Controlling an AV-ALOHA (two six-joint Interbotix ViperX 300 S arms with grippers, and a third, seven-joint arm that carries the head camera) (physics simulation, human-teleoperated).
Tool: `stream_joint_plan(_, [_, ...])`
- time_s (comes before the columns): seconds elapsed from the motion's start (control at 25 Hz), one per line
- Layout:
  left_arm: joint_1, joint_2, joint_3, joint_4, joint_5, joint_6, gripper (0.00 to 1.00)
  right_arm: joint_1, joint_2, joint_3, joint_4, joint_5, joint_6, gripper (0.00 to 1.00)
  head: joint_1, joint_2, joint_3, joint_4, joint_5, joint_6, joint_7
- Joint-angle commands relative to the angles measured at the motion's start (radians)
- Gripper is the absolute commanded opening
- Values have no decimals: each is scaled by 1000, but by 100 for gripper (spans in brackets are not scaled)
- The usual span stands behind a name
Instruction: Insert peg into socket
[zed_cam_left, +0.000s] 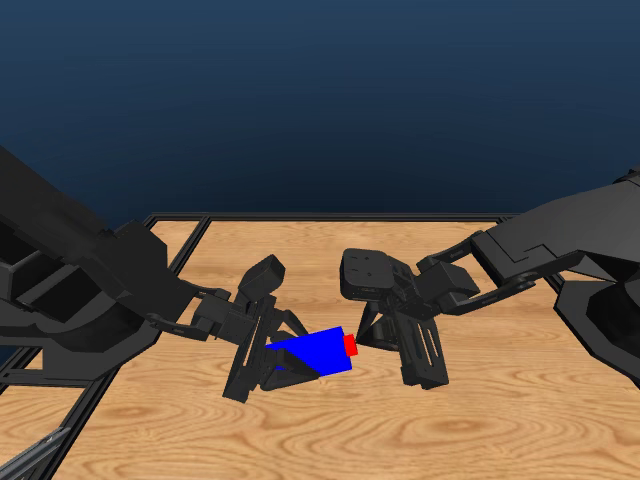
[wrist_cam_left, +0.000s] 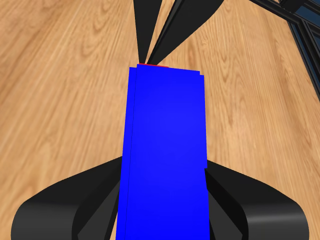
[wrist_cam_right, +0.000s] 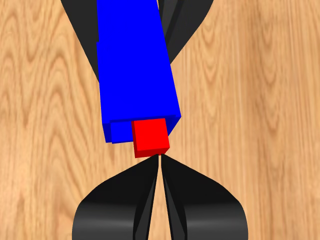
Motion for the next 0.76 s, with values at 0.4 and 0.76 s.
stream_joint_plan(0.4, [-5, -15, -3, -8, -48, 0, 0, -5, -6, -39, 9, -42, -4, 0, 2, -9, -13, 1, -12, 1, -2])
stream_joint_plan(0.76, [-9, -24, -5, -11, -31, 5, 0, -15, -97, 147, 49, -189, 97, 0, -10, -26, -10, 0, -20, 7, 6])
